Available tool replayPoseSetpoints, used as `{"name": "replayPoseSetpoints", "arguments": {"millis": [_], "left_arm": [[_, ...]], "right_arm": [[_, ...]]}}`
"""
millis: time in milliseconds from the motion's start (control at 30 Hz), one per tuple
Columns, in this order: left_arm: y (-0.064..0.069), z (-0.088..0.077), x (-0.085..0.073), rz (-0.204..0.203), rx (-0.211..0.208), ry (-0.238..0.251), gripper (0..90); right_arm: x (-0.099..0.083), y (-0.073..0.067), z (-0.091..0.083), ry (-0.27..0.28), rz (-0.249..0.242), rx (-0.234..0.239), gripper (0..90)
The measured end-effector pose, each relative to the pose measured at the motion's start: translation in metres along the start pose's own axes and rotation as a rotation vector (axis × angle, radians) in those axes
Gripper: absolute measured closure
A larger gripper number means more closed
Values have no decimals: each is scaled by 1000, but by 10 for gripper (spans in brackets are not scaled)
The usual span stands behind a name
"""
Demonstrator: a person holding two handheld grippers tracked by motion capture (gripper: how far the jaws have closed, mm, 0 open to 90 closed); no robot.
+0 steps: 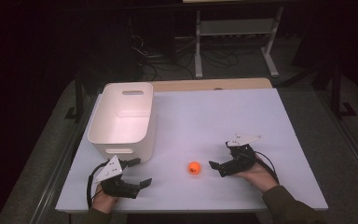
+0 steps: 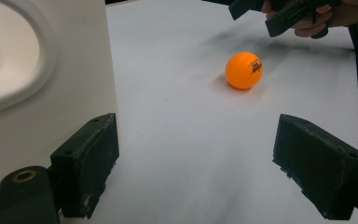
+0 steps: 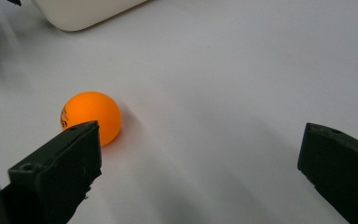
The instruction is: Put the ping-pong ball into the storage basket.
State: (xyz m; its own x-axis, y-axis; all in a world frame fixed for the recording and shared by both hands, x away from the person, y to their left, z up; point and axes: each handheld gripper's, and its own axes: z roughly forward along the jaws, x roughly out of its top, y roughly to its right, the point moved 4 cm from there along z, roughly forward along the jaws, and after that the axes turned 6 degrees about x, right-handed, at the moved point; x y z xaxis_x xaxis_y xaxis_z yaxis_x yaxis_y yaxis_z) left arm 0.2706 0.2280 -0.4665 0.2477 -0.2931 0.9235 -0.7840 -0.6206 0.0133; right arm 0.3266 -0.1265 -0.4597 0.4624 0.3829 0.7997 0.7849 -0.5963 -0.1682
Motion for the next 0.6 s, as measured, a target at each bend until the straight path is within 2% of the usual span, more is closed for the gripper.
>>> {"name": "replayPoseSetpoints", "arguments": {"millis": [600], "left_arm": [[0,0,0,3,1,2,141]], "right_arm": [[15,-7,7,22,-15,24,0]]}}
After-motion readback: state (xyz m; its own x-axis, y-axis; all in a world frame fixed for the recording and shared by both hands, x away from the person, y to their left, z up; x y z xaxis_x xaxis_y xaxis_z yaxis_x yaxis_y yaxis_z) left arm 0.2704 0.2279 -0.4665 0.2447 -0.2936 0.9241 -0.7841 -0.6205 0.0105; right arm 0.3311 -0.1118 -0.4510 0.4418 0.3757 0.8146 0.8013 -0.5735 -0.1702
